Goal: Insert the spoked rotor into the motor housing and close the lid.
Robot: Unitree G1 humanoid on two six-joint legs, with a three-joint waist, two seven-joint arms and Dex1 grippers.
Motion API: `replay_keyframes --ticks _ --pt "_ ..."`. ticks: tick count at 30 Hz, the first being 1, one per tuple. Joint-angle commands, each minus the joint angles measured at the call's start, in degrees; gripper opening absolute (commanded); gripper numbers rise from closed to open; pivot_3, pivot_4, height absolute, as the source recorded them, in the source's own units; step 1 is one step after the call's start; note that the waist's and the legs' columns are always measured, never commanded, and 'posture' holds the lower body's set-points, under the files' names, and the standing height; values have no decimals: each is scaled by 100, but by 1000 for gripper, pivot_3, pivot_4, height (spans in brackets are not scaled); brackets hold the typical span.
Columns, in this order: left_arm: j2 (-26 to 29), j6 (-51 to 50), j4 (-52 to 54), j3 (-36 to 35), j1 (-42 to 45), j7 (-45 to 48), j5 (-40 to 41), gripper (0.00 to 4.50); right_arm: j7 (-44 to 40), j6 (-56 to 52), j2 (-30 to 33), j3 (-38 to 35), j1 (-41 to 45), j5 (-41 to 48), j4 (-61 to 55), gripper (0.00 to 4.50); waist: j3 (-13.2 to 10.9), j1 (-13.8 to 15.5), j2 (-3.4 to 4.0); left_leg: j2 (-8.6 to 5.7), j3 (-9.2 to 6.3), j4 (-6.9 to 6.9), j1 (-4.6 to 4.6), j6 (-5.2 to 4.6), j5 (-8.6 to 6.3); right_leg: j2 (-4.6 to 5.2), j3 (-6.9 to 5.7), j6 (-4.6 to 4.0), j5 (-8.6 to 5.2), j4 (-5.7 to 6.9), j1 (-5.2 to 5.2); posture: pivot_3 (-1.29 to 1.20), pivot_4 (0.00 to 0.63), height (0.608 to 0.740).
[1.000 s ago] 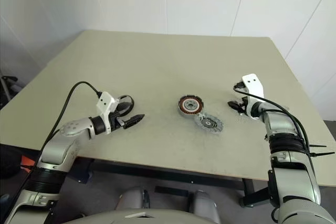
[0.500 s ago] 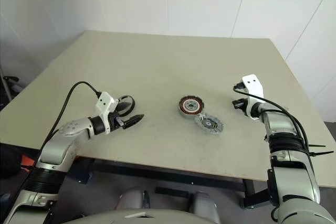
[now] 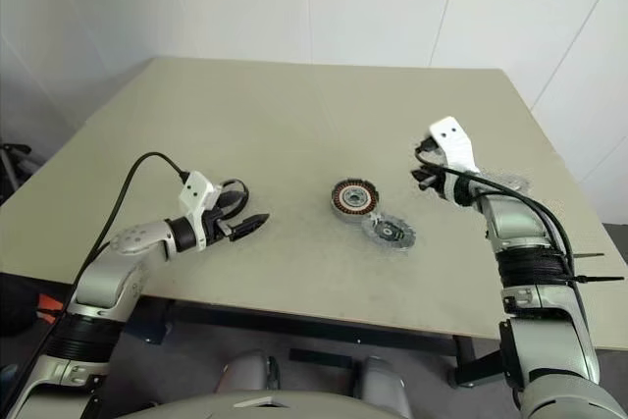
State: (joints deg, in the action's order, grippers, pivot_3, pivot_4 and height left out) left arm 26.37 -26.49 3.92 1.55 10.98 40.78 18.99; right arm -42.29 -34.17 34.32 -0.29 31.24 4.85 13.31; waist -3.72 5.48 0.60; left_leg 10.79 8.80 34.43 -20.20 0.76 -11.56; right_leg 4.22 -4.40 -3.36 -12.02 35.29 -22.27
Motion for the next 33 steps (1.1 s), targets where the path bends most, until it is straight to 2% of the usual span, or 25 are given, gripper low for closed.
replay_keyframes --ticks 1,5,11,33 --pt "32 84 190 -111 97 -15 24 4500 -286 -285 -156 342 64 263 -979 612 0 0 0 -1 0 -2 -2 0 0 0 0 0 0 -5 0 0 0 740" --pt "28 74 209 -108 92 -24 25 4500 -381 -555 -412 715 -41 377 -1507 612 0 0 0 0 0 -17 0 0 0 0 0 0 0 -20 2 0 0 740" --pt "46 51 269 -139 46 -47 35 4500 -282 -637 -605 1049 -142 317 -1568 612 0 13 0 -2 -1 -24 -6 -1 -1 0 0 0 1 -40 7 0 0 740" --pt "66 36 307 -148 3 -59 41 4500 -125 -334 -630 1223 -173 146 -888 612 0 -3 -1 -1 -1 -29 0 2 0 0 0 0 1 -42 9 0 0 740"
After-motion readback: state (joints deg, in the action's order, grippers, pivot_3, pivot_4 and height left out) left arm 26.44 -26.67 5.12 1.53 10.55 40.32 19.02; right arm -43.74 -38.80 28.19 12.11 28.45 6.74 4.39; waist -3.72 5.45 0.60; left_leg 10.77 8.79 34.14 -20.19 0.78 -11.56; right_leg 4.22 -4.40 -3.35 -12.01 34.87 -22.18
